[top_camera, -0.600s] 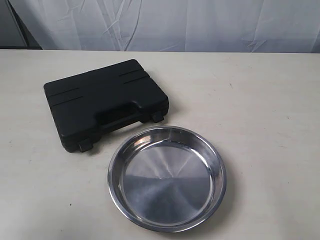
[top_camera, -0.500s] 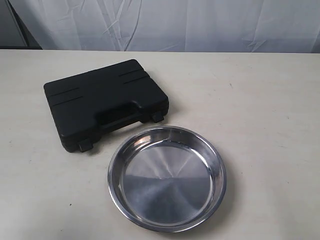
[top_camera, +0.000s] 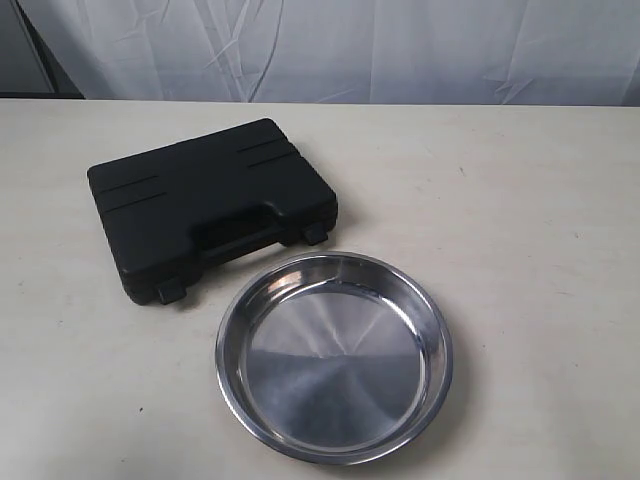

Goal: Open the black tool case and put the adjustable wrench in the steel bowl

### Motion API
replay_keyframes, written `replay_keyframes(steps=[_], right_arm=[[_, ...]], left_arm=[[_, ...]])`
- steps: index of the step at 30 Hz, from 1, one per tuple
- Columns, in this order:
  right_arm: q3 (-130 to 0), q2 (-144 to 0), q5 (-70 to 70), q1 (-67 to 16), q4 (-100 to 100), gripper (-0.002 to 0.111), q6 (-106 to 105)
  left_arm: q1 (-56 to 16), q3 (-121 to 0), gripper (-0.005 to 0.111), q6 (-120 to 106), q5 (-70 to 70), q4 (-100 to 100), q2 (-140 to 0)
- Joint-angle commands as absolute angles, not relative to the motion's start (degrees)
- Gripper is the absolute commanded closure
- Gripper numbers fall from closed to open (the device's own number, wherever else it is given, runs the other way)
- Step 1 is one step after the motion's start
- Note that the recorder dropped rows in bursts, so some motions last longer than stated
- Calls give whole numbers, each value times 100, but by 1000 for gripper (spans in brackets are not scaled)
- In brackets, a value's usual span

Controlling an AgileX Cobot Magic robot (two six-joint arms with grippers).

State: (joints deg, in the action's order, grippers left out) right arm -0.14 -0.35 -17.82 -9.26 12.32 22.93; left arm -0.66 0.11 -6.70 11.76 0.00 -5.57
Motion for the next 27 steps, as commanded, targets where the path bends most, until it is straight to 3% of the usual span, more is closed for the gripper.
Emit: replay_keyframes(steps=[1,8,18,23,24,27], right_arm=[[0,0,-1390,-911,1207,108,2296],[0,0,268,-911,-352,108,2503],[0,0,1234,-911,-1786,108,3222],[0,0,1489,-911,-2668,108,5118],[0,0,2018,-911,-2442,108,6067],[0,0,3483,-911,-1714,108,5878]], left_arm=[[-117,0,106,-641,1116,0,-535],[-117,0,106,-641,1116,0,-535],[-117,0,106,-641,1116,0,-535],[-117,0,106,-641,1116,0,-535],[-117,0,106,-641,1116,0,-535],[-117,0,106,-641,1116,0,-535]])
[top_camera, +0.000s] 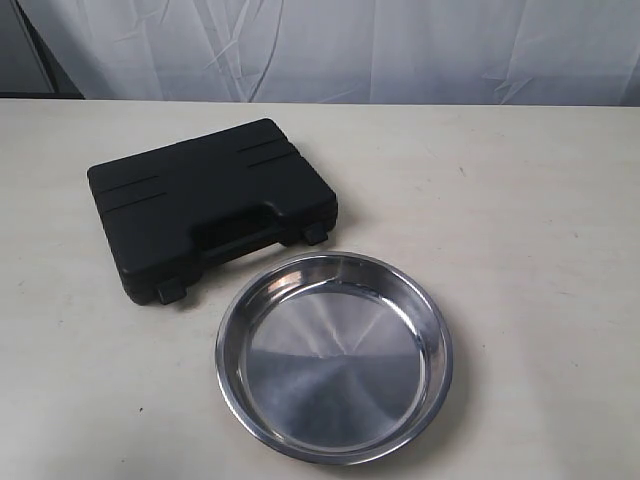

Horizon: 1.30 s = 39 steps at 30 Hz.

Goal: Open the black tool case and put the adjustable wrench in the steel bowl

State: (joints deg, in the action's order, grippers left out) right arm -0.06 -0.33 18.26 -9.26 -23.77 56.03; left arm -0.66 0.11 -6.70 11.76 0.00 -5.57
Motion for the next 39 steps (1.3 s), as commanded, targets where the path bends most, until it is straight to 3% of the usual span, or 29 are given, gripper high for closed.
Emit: replay_keyframes(steps=[1,6,8,12,15,19,23,31,39], right_arm=[[0,0,3734,-911,-1659,108,5441],[-1499,-720,1985,-911,-1569,108,1196],[-2567,-2123,1159,-911,-1549,108,-711],[-4208,-4287,-192,-911,-1523,108,-1338],[-6629,-7091,-3068,-1168,-1533,108,-1928],[-9046,-9938,-5283,-2121,-1611,108,-2826],[-10331,-11628,-5921,-3118,-1452,105,-3219],[-10618,-12718,-5722,-4447,-377,66,-4451],[-10618,-13108,-4561,-4742,-267,65,-4441]], left_arm=[[-117,0,106,-641,1116,0,-535],[-117,0,106,-641,1116,0,-535],[-117,0,106,-641,1116,0,-535],[-117,0,106,-641,1116,0,-535],[-117,0,106,-641,1116,0,-535],[-117,0,106,-641,1116,0,-535],[-117,0,106,-641,1116,0,-535],[-117,0,106,-641,1116,0,-535],[-117,0,106,-641,1116,0,-535]])
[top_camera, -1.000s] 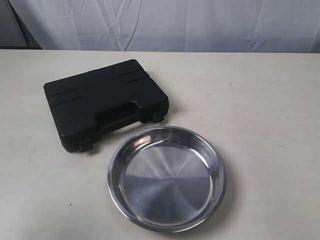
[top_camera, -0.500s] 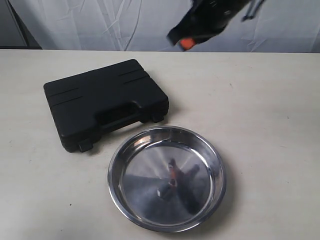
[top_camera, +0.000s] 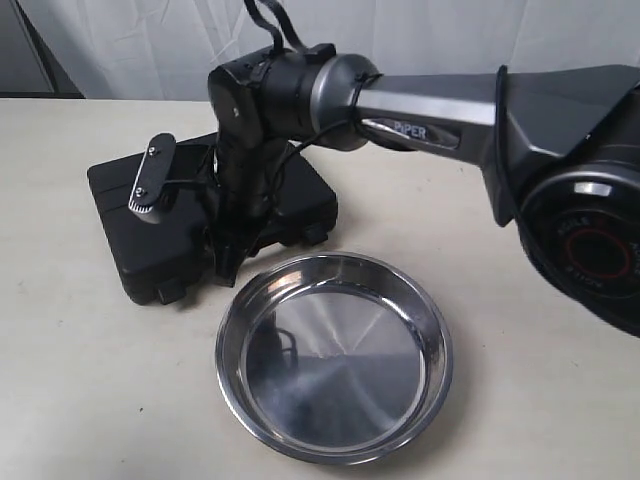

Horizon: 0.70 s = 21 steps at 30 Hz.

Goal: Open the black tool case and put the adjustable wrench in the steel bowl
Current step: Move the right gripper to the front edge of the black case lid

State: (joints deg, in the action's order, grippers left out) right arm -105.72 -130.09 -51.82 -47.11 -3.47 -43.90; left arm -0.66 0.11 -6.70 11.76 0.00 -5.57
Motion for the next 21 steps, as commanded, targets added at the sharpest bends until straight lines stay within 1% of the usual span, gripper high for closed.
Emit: replay_keyframes(steps=[1,10,21], right_arm=[[-10618,-13119,-4446,-4742,-244,65,-4441],[-10618,-13294,-4333,-4732,137,65,-4441],[-10653,-13361,-4933,-4732,0,65,-4441]], left_arm=[[-117,0,106,-641,1116,0,-535],[-117,0,106,-641,1116,0,-535],[-117,0,106,-641,1116,0,-535]])
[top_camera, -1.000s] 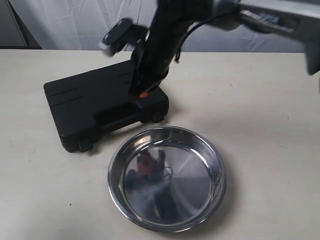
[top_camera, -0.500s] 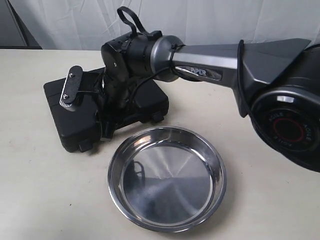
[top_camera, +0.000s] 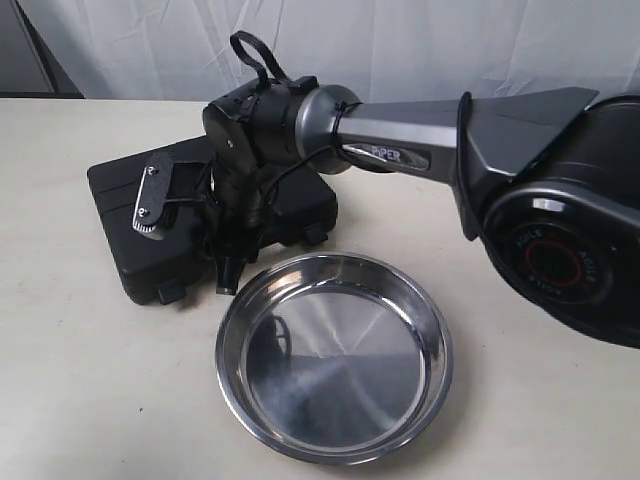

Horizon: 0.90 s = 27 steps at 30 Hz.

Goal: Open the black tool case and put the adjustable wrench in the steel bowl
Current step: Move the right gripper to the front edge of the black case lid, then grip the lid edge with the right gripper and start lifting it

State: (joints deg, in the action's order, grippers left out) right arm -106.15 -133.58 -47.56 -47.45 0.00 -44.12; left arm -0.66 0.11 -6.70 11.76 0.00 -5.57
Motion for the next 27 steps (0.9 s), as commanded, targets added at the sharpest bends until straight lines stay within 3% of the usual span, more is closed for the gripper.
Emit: replay_keyframes(steps=[1,4,11,21,27], right_arm=[[-10653,-13361,-4912,-4732,0,65,-4441],[-10653,-13361,-4696,-4732,0,67,-4441],[-10653,-13558,-4464,-4732,-33,87,-4441],[-10660,-13441,-4654,-4742,0,74,-4347],[-10660,-13489,-4735,-4733,0,74,-4347]], left_arm=[[-117,0,106,-641,1116,0,-535],[-117,0,106,-641,1116,0,-535],[-117,0,106,-641,1116,0,-535],[-117,0,106,-641,1116,0,-535],[-117,0,106,-641,1116,0,-535]])
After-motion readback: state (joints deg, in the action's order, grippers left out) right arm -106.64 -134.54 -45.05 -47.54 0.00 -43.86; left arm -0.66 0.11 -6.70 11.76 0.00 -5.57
